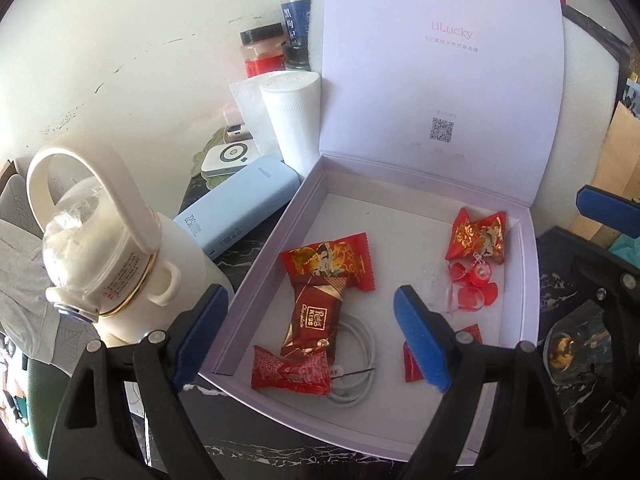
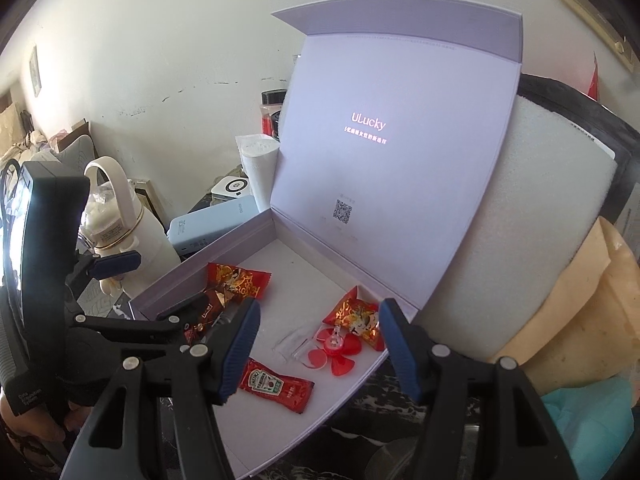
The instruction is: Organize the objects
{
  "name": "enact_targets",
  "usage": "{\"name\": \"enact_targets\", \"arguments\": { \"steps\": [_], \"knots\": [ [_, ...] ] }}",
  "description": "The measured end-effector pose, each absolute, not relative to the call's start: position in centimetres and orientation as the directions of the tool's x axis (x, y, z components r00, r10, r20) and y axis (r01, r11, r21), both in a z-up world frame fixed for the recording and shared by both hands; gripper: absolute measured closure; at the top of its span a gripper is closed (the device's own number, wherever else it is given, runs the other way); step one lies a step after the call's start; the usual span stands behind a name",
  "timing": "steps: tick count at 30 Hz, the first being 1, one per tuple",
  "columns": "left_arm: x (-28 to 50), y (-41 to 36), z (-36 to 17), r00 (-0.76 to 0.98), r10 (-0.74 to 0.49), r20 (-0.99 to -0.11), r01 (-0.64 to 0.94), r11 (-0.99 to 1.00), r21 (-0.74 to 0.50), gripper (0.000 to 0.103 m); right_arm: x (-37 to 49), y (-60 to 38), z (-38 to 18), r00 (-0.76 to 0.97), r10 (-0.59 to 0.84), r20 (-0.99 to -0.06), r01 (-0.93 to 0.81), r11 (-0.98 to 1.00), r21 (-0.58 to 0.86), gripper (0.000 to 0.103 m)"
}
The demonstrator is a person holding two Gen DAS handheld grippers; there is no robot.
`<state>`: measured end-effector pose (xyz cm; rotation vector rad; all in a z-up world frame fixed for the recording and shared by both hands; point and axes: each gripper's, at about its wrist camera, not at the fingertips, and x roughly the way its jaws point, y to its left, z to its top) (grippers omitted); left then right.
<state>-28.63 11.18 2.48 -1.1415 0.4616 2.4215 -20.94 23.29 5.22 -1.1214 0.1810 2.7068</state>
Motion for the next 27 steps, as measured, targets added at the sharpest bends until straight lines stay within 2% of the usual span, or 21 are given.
{"name": "enact_targets", "arguments": {
  "steps": [8,10,19,27],
  "knots": [
    [-27.1,9.5,5.1,-0.603,0.235,-0.762,-0.473,-0.875,0.105,0.018,-19.2,22.8,7.1,-0.711,0.135,-0.690,-0.226,-0.973,0.042,0.035],
    [-26.7,9.0,5.6,-0.609,0.235,-0.758,-0.466,-0.879,0.102,0.018,-18.7,22.5,7.6,-0.722,0.130,-0.680,-0.215,-0.976,0.042,0.030],
    [-24.9,7.1,8.1,-0.621,0.253,-0.742,-0.439,-0.896,0.063,0.012,-16.1,21.1,9.7,-0.754,0.134,-0.643,-0.187,-0.982,0.015,0.019],
    [-22.0,5.3,10.1,-0.650,0.238,-0.722,-0.408,-0.911,0.067,0.011,-13.2,20.4,10.7,-0.761,0.160,-0.629,-0.203,-0.979,-0.003,0.017]
  ]
}}
